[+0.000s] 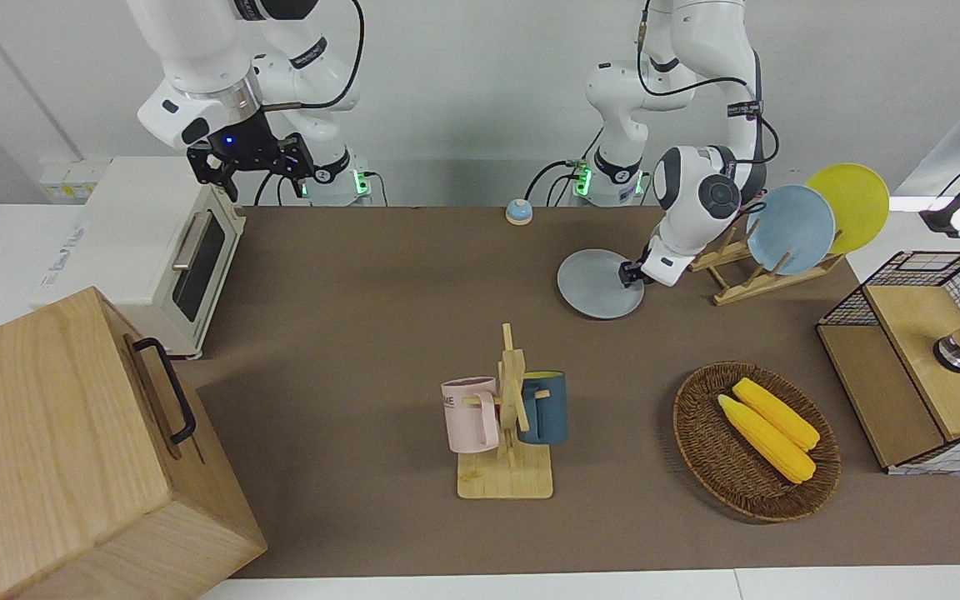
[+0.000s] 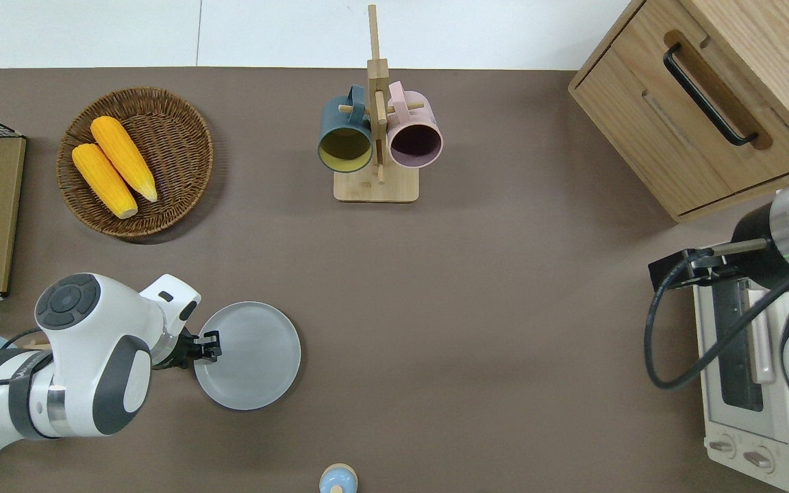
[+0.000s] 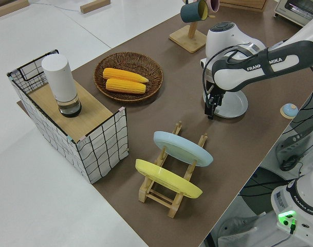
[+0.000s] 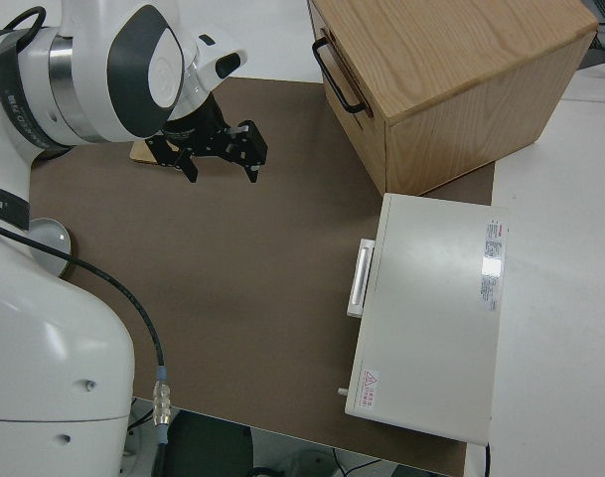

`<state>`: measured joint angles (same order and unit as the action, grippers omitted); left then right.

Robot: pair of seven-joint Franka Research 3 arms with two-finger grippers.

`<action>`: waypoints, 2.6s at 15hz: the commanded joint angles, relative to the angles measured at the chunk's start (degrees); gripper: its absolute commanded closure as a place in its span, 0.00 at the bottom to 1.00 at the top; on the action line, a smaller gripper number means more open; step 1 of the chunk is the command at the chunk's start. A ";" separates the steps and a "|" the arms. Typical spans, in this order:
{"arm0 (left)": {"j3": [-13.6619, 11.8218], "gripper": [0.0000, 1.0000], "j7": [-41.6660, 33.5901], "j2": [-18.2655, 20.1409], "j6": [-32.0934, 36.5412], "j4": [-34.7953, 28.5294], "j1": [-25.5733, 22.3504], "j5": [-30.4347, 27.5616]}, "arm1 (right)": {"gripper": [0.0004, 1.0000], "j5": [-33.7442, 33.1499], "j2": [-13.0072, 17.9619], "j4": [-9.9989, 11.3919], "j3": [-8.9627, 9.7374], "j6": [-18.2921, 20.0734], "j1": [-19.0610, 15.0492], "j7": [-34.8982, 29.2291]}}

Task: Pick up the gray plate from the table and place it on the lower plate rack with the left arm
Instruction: 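Close the left gripper on the gray plate rim and lift it, then carry the gray plate with the left gripper toward the wooden rack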

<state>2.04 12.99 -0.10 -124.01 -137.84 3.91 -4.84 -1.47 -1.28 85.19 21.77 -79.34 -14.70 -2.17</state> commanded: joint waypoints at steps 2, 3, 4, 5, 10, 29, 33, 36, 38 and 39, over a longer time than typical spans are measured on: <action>-0.11 0.97 1.07 -0.17 -0.97 -0.33 0.39 -0.61 | 0.02 -0.38 0.14 -0.55 1.34 0.85 -1.47 -0.73; -0.19 1.00 1.16 -0.08 -0.97 -0.24 0.39 -0.61 | 0.02 -0.38 0.14 -0.55 1.34 0.85 -1.47 -0.73; -0.19 1.00 1.07 -0.17 -0.97 -0.24 0.31 -0.61 | 0.02 -0.38 0.14 -0.55 1.34 0.85 -1.47 -0.73; -0.19 1.00 1.07 -0.08 -0.97 -0.24 0.39 -0.61 | 0.02 -0.38 0.14 -0.55 1.34 0.85 -1.47 -0.73; -0.19 1.00 0.90 -0.08 -0.97 -0.15 0.22 -0.61 | 0.02 -0.38 0.14 -0.55 1.34 0.85 -1.47 -0.73; -5.11 1.00 1.16 2.20 20.54 20.14 -0.57 0.71 | 0.02 -0.38 0.14 -0.55 1.34 0.85 -1.47 -0.73; -5.29 1.00 5.56 3.17 29.50 25.85 -0.14 11.50 | 0.02 -0.38 0.14 -0.55 1.34 0.85 -1.47 -0.73; -5.38 1.00 6.96 3.44 35.74 29.02 -0.40 16.25 | 0.02 -0.38 0.14 -0.55 1.34 0.85 -1.47 -0.73; -5.20 1.00 7.23 3.96 39.35 29.73 -0.05 25.00 | 0.02 -0.38 0.14 -0.55 1.34 0.85 -1.47 -0.73; -4.86 1.00 7.57 3.96 40.32 29.73 0.04 28.88 | 0.02 -0.38 0.14 -0.55 1.34 0.85 -1.47 -0.73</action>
<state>-3.32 18.81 3.75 -87.70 -109.32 3.34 14.45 -1.47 -1.28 85.19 21.77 -79.34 -14.70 -2.17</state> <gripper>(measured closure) 0.965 0.013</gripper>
